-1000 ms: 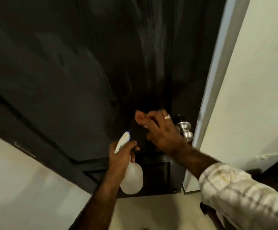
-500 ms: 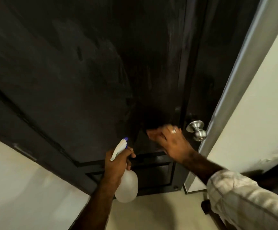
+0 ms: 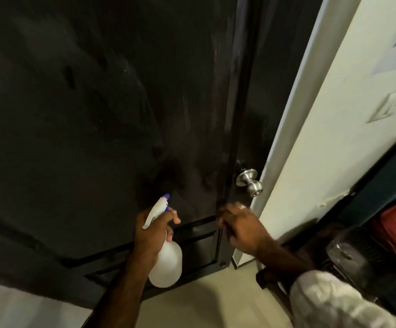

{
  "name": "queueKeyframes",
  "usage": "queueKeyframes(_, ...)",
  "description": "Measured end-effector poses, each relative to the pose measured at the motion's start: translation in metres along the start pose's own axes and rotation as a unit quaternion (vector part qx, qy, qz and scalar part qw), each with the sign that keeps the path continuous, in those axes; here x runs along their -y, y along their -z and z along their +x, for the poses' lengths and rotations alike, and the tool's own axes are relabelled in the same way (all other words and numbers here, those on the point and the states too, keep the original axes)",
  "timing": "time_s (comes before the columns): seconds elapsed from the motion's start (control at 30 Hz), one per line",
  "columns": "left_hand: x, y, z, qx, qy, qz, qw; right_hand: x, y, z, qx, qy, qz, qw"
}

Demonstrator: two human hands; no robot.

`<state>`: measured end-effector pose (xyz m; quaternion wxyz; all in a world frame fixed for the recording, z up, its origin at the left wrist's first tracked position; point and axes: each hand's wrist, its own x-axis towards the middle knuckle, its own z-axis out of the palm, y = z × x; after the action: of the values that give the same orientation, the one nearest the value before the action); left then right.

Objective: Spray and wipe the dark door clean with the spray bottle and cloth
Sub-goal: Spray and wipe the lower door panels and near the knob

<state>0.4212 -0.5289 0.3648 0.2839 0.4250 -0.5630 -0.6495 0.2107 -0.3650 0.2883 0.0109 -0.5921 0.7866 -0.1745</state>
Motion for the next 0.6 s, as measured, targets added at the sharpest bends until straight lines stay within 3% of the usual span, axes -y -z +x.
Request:
queueKeyframes(0.03, 0.002, -0.002, -0.002, 0.002, 0.004, -0.001, 1.000, -0.004, -0.005, -0.021, -0.056, -0.098, 0.100, 0.989)
queueKeyframes(0.07, 0.004, -0.005, -0.004, 0.001, 0.014, -0.004, 1.000, -0.011, -0.006, -0.037, -0.115, -0.215, 0.204, 0.948)
queueKeyframes(0.1, 0.006, -0.009, -0.006, 0.001, 0.021, -0.010, 1.000, -0.017, -0.001, -0.048, -0.164, -0.327, 0.310, 0.878)
queueKeyframes(0.17, 0.006, -0.022, -0.011, 0.002, 0.031, -0.007, 0.999, -0.034, 0.012, -0.055, -0.214, -0.455, 0.492, 0.710)
queueKeyframes(0.23, 0.005, -0.039, -0.017, 0.003, 0.028, 0.000, 1.000, -0.046, 0.032, -0.044, -0.164, -0.474, 0.667, 0.551)
queueKeyframes(0.3, 0.006, -0.053, -0.022, -0.001, 0.022, 0.002, 1.000, -0.051, 0.053, -0.024, -0.123, -0.434, 0.762, 0.465)
queueKeyframes(0.4, 0.011, -0.078, -0.034, -0.033, 0.028, -0.002, 0.999, -0.049, 0.066, 0.001, -0.060, -0.378, 0.820, 0.426)
queueKeyframes(0.47, 0.012, -0.091, -0.046, -0.045, 0.028, -0.008, 0.999, -0.050, 0.063, 0.008, -0.054, -0.390, 0.827, 0.401)
queueKeyframes(0.6, 0.010, -0.124, -0.082, -0.081, 0.005, -0.017, 0.997, -0.058, 0.068, -0.001, -0.030, -0.366, 0.836, 0.407)
